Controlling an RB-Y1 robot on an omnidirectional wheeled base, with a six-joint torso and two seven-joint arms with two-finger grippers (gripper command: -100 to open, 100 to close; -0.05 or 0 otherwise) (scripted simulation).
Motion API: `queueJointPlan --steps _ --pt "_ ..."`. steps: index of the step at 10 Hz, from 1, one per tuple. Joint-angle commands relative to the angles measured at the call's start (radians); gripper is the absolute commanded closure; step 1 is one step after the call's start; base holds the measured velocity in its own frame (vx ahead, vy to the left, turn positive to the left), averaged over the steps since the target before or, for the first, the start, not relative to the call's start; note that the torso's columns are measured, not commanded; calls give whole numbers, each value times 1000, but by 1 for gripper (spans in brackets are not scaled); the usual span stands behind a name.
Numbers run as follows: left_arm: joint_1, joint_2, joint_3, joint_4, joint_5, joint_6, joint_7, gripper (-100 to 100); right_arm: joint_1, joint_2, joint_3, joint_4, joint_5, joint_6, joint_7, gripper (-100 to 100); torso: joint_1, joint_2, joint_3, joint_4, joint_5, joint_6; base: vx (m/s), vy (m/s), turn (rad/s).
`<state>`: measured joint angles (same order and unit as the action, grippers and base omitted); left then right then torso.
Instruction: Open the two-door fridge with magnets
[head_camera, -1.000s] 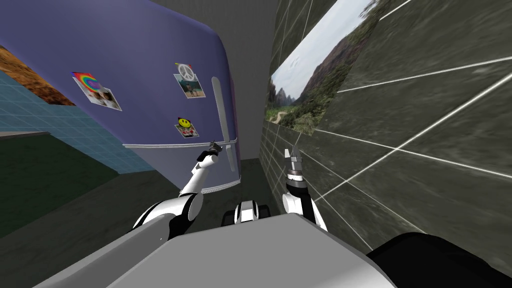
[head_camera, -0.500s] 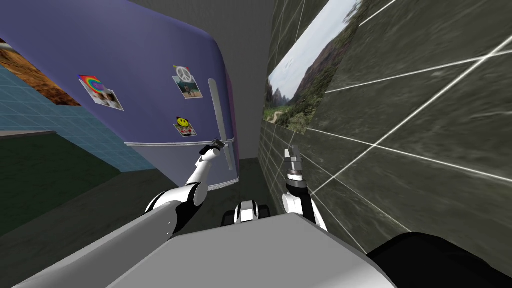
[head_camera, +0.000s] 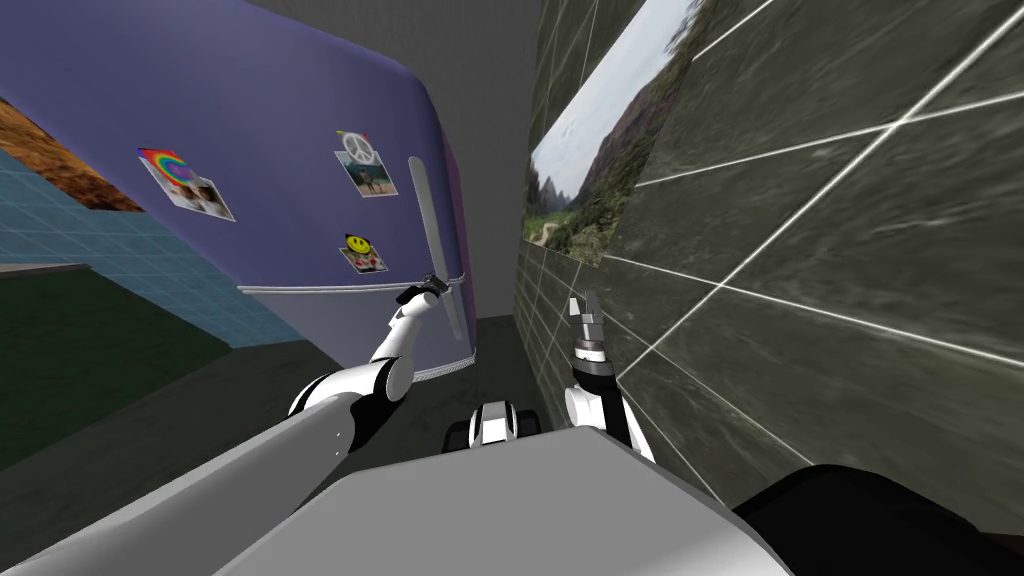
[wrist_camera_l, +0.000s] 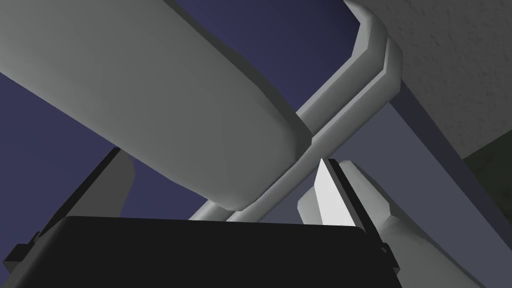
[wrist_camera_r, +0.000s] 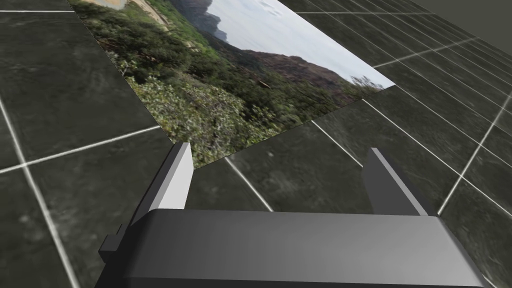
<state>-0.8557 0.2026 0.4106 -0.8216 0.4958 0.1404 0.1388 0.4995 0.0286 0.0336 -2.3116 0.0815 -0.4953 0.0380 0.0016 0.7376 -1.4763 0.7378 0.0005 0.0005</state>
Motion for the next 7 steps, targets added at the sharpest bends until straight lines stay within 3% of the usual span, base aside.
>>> queueJointPlan --steps 1,2,4,5,7 --pt "-16 32 1 50 13 -26 1 -100 0 0 0 0 0 0 0 0 0 0 0 0 0 -1 -14 10 -89" --pt "-24 63 6 82 22 -42 3 -100 0 0 0 0 0 0 0 0 -1 0 0 0 0 -1 -21 14 -250" --pt "-24 63 6 82 22 -42 3 -100 0 0 0 0 0 0 0 0 -2 1 0 0 -1 -1 -13 8 -47" --pt "-33 94 12 115 32 -57 4 -100 0 0 0 0 0 0 0 0 -2 0 0 0 -1 -1 -11 6 -200" --pt "-37 109 15 132 36 -65 4 -100 0 0 0 0 0 0 0 0 -2 0 0 0 -1 -1 -14 5 -102"
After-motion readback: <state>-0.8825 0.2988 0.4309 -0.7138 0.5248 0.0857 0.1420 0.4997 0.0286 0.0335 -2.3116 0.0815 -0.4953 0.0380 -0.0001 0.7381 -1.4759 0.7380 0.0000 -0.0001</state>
